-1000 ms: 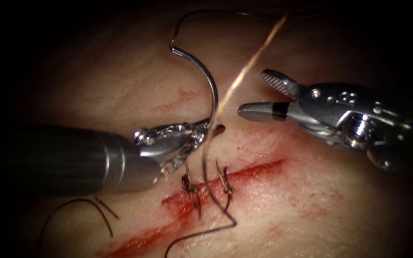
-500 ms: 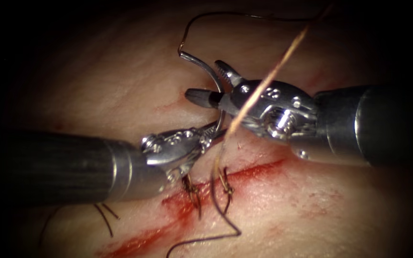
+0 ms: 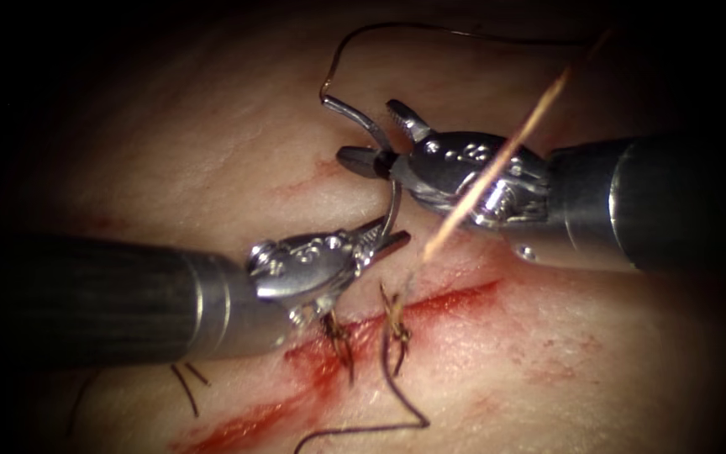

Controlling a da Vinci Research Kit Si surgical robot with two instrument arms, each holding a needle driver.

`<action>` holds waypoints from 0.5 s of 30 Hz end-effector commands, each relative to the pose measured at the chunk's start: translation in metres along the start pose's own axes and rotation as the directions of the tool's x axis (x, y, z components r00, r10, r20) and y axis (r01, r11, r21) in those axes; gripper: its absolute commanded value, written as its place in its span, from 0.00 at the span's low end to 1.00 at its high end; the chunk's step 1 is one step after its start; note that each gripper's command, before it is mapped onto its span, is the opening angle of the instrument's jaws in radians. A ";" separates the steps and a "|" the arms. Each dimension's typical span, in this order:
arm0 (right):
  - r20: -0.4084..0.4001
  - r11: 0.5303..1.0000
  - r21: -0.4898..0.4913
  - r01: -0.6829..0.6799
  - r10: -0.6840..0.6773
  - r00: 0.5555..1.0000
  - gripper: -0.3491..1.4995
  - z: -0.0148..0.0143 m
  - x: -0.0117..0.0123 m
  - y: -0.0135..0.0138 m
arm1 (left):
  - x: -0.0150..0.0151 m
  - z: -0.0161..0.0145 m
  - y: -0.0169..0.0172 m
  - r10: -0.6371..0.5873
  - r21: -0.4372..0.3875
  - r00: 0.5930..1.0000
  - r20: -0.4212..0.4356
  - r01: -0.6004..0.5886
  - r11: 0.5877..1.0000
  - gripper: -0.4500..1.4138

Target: Wound Closure

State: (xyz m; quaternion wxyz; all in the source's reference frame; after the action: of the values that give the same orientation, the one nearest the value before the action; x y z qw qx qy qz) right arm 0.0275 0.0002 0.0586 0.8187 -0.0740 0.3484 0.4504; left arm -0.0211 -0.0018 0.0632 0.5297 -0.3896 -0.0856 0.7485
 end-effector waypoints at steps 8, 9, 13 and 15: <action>0.026 1.000 0.007 0.016 -0.016 1.000 0.64 0.0010 -0.0002 -0.0005 | -0.0006 0.0007 0.0003 0.029 0.002 1.000 0.000 -0.029 1.000 0.00; 0.034 1.000 0.009 0.024 -0.024 0.999 0.64 0.0010 -0.0002 -0.0005 | -0.0005 0.0007 0.0003 0.041 0.006 0.999 0.000 -0.041 0.999 0.00; 0.049 0.998 0.008 0.063 -0.063 0.997 0.55 0.0011 -0.0004 -0.0007 | -0.0005 0.0007 0.0003 0.052 0.008 0.999 0.000 -0.052 0.999 0.00; 0.056 0.996 0.011 0.084 -0.084 0.995 0.24 0.0010 -0.0007 -0.0010 | -0.0005 0.0007 0.0002 0.058 0.011 0.998 0.000 -0.058 0.998 0.00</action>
State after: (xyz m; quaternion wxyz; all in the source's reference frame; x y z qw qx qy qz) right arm 0.0279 0.0000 0.0590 0.8475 -0.0732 0.3215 0.4160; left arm -0.0212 -0.0018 0.0632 0.5099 -0.3891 -0.0683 0.7642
